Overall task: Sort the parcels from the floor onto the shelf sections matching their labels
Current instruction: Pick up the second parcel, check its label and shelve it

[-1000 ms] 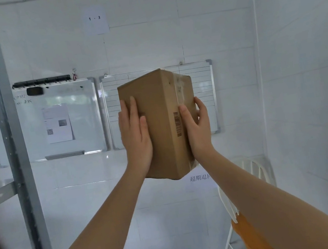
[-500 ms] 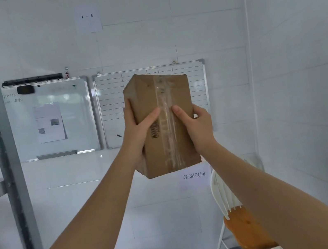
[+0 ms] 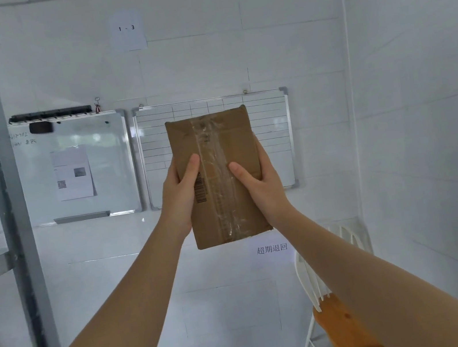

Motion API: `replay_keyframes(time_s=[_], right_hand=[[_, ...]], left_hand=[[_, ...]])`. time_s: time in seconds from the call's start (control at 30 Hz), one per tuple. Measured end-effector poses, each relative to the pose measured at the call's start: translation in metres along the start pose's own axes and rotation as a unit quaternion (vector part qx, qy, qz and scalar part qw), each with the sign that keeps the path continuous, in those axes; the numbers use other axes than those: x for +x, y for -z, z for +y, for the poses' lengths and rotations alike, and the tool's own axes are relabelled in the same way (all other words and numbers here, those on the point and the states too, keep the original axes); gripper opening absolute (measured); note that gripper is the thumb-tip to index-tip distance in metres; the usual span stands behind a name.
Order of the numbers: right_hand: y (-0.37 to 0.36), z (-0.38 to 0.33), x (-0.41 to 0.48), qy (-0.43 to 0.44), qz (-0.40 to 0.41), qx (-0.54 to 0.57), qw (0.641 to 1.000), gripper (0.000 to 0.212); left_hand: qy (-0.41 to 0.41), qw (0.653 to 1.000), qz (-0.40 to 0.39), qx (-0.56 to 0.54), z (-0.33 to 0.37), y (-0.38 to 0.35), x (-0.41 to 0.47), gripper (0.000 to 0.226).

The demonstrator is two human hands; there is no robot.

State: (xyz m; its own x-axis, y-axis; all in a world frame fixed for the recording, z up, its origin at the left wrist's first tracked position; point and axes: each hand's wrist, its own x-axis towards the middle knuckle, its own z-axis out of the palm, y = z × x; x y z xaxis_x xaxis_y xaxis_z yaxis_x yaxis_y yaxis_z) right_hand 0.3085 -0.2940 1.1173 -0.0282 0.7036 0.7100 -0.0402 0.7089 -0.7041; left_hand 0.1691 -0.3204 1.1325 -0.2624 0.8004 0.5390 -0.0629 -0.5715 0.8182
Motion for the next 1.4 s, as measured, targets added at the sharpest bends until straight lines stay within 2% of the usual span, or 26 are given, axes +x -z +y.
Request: replay_keyframes(time_s=[0.1,0.3,0.5,0.77,0.97,1.13,1.3,1.33,1.4], right_hand=[[0.002,-0.002,0.000,0.022,-0.004,-0.014,1.000,0.068],[0.005,0.000,0.001,0.023,0.002,-0.011,1.000,0.064],[0.001,0.003,0.001,0.039,0.014,-0.019,0.999,0.066],[-0.004,-0.001,0.002,0.032,0.019,-0.003,0.999,0.065],[-0.005,-0.007,0.007,0.001,0.002,0.031,1.000,0.048],[0.001,-0.006,0.011,-0.010,0.035,0.025,0.999,0.042],[0.001,-0.004,0.005,-0.017,0.024,0.036,0.999,0.045],[0.000,-0.002,0.005,-0.017,0.023,0.045,0.999,0.045],[0.000,0.002,0.004,-0.025,0.031,0.069,0.997,0.045]], left_hand=[[0.005,1.000,0.003,-0.010,-0.003,-0.001,-0.003,0.051],[-0.010,1.000,-0.026,0.006,-0.013,-0.003,-0.009,0.060],[-0.015,1.000,0.002,0.013,-0.014,-0.005,-0.010,0.060],[0.003,0.998,0.027,0.057,-0.009,-0.001,-0.005,0.050],[0.001,0.999,0.023,0.033,-0.003,0.006,-0.004,0.032],[0.001,0.999,0.023,0.047,0.002,0.014,-0.004,0.041],[0.015,0.999,0.014,0.045,0.002,0.012,-0.012,0.047],[-0.002,0.999,0.021,0.047,0.001,0.010,-0.013,0.052],[-0.086,0.994,0.029,0.059,0.001,0.005,-0.019,0.063]])
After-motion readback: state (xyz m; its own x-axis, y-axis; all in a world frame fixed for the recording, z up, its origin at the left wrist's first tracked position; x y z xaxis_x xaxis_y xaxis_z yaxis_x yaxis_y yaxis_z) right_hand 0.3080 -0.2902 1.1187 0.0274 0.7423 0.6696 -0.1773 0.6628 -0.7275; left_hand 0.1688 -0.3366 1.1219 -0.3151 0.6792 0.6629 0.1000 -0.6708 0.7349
